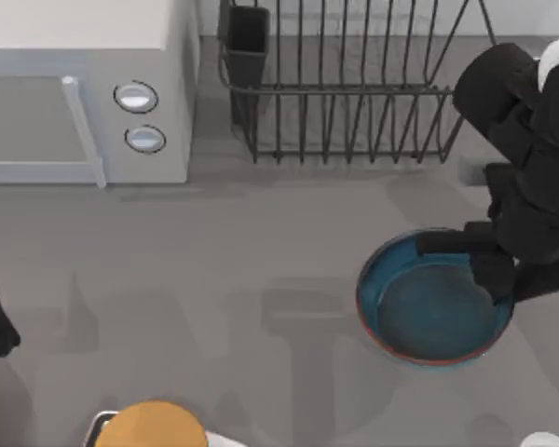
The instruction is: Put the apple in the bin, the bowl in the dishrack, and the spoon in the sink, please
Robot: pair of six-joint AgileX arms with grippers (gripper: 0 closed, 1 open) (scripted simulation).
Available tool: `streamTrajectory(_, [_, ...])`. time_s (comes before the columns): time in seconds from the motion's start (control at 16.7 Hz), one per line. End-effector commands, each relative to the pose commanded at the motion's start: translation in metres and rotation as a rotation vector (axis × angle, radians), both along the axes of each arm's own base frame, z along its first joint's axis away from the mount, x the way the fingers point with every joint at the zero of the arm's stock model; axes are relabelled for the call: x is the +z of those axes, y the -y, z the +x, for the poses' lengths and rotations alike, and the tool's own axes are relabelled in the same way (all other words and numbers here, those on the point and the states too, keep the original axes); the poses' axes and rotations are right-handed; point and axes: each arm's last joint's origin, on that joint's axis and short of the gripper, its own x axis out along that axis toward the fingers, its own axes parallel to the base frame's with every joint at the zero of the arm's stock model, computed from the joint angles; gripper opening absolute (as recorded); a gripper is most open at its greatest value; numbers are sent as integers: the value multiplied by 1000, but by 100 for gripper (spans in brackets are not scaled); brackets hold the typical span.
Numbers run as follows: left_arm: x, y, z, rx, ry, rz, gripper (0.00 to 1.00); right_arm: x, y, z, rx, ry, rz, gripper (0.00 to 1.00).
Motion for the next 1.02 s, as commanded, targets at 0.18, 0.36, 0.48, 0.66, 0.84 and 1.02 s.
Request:
streamTrajectory(0.18, [0,0,0,0,0,0,100,14,1,-2,0,14,8,0])
streamTrajectory(0.36, [0,0,0,0,0,0,100,12,1,-2,2,10,6,0])
streamTrajectory(0.48, [0,0,0,0,0,0,100,14,-2,-1,15,34,6,0])
streamTrajectory(0.66, [0,0,0,0,0,0,100,27,-17,1,100,199,-5,0])
streamTrajectory(0.84, [0,0,0,0,0,0,100,48,-45,2,210,470,-35,0])
streamTrajectory(1.02, [0,0,0,0,0,0,100,75,-78,-5,288,787,-71,0])
